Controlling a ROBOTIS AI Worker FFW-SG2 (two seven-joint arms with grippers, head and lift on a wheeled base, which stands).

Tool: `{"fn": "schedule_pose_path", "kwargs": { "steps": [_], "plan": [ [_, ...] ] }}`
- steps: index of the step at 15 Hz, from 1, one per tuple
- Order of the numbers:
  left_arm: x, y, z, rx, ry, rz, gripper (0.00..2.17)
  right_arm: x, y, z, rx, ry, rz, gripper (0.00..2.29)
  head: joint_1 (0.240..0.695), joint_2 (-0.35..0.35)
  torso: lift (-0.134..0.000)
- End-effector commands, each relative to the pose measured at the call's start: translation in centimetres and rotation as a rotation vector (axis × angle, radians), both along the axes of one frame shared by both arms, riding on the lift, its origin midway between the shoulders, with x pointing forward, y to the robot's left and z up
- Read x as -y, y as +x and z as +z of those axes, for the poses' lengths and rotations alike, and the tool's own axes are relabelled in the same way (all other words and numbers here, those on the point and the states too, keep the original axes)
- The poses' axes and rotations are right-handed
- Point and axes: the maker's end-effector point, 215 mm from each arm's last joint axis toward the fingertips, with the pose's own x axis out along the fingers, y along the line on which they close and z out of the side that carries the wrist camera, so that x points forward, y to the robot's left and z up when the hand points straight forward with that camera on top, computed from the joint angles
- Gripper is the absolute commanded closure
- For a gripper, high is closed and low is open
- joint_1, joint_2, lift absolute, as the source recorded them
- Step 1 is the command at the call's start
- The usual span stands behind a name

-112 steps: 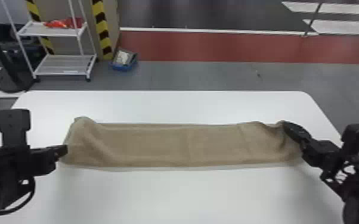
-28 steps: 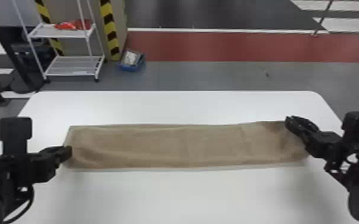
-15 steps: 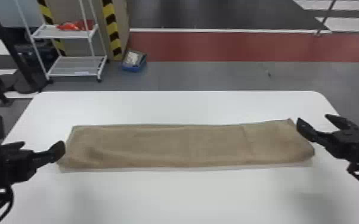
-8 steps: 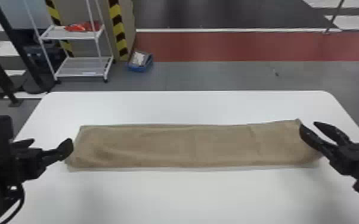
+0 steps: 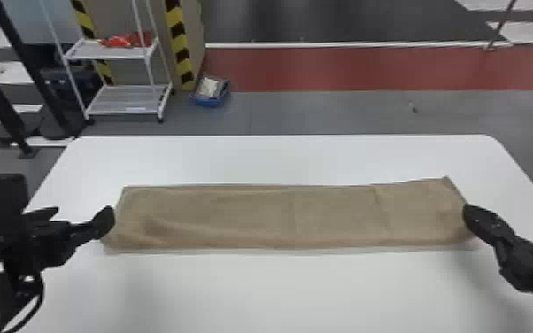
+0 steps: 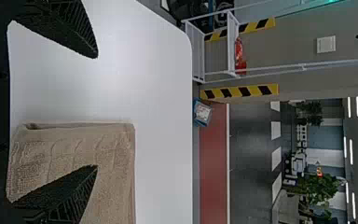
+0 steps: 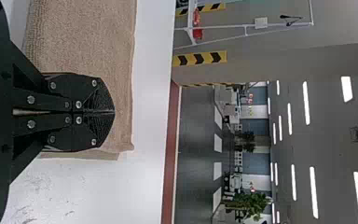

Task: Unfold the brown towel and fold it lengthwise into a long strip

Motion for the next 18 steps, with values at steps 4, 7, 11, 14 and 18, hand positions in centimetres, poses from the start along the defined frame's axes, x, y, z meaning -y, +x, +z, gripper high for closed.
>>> {"fn": "schedule_pose_path", "kwargs": {
  "steps": [4,7,11,14,18],
  "plan": [
    [0.0,0.0,-0.2,-0.004,0.001,-0.001,0.04,1.5,-0.9,-2.3,-0.070,-0.001,-0.034,2.02,0.695,0.010,-0.123],
    [-0.2,0.0,-0.2,-0.005,0.004,0.000,0.04,1.6,-1.4,-3.7,-0.126,0.015,-0.041,2.02,0.695,0.002,-0.123],
    [-0.1,0.0,-0.1,-0.004,0.004,0.000,0.04,2.1,-1.3,-2.9,-0.122,0.026,-0.051,2.02,0.695,0.001,-0.123],
    [0.0,0.1,0.3,0.005,0.005,-0.004,0.04,2.5,-0.8,-0.7,-0.109,0.037,-0.051,2.02,0.695,-0.004,-0.123],
    [0.0,0.3,1.2,0.037,0.009,-0.007,0.04,2.5,-0.5,1.0,-0.104,0.078,-0.052,1.81,0.695,-0.010,-0.123]
  ]
}}
